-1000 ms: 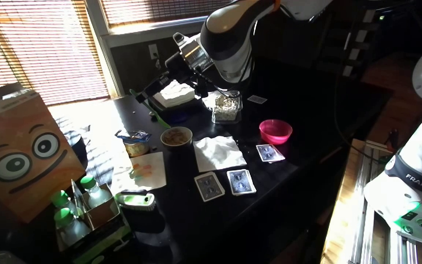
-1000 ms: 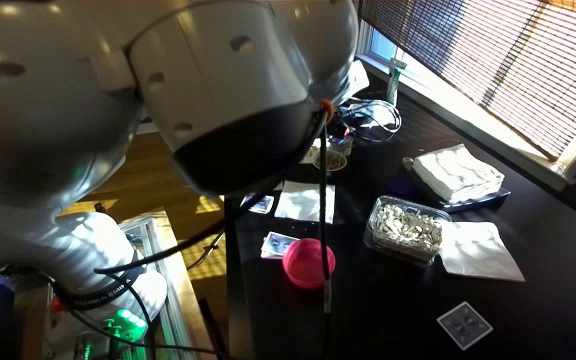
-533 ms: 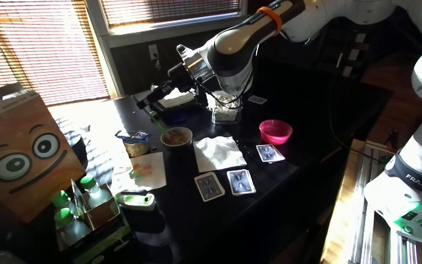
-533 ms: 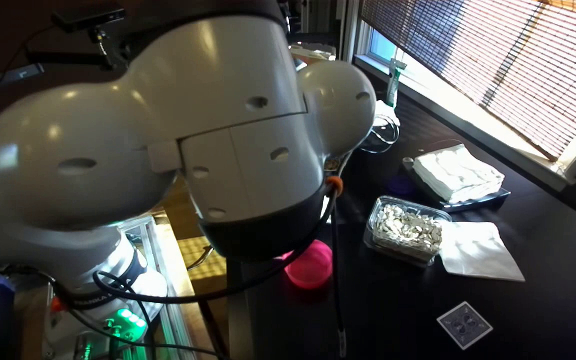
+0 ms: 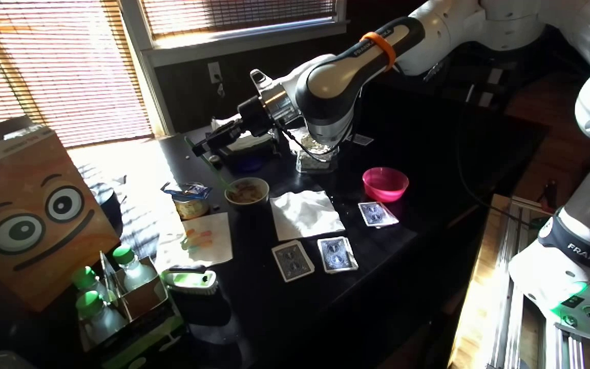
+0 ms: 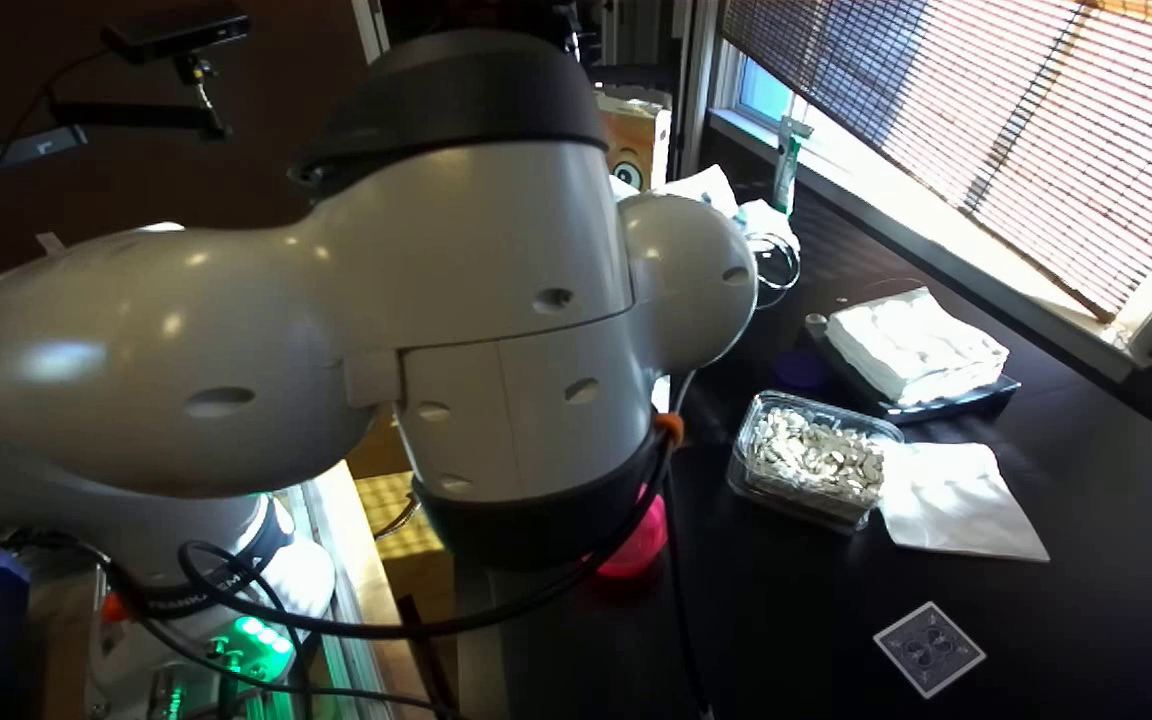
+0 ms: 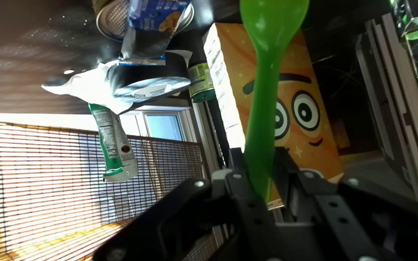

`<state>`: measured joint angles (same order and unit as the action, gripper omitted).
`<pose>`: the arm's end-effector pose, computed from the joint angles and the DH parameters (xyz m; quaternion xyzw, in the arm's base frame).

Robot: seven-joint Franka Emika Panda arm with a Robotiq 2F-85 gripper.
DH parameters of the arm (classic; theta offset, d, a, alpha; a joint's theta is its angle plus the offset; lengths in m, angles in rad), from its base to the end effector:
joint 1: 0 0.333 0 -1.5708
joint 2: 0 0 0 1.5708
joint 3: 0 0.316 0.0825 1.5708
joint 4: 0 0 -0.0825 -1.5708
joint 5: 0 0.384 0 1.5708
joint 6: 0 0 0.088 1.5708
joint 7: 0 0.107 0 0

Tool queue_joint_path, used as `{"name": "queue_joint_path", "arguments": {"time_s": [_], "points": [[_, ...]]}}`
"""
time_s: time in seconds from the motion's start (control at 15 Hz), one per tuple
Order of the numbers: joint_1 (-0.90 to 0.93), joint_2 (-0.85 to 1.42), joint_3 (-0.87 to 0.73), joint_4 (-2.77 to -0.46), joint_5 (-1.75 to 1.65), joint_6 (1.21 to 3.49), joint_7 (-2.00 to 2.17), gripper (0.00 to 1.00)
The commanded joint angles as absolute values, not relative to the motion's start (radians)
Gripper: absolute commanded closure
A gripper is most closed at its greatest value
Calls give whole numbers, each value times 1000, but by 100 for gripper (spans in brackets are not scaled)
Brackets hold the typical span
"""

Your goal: Use the green spoon to place some contents from the white and black bowl and put them on the white napkin.

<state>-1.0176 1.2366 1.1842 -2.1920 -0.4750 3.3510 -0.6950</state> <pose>0.5866 0.0888 0.2352 -0.7863 -0.2641 -0.4692 0.3032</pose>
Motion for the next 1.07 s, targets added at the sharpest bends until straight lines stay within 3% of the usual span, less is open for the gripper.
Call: {"name": "queue_joint_path", "arguments": {"time_s": [0.0,0.87,1.0], "points": [[-1010,1302,1164,-2156,-573,3430,-685,94],[-941,1315,1041,-2116,-698,3683,-607,94],[-890,1236,961,-2101,-782,3759,-440,94]]}}
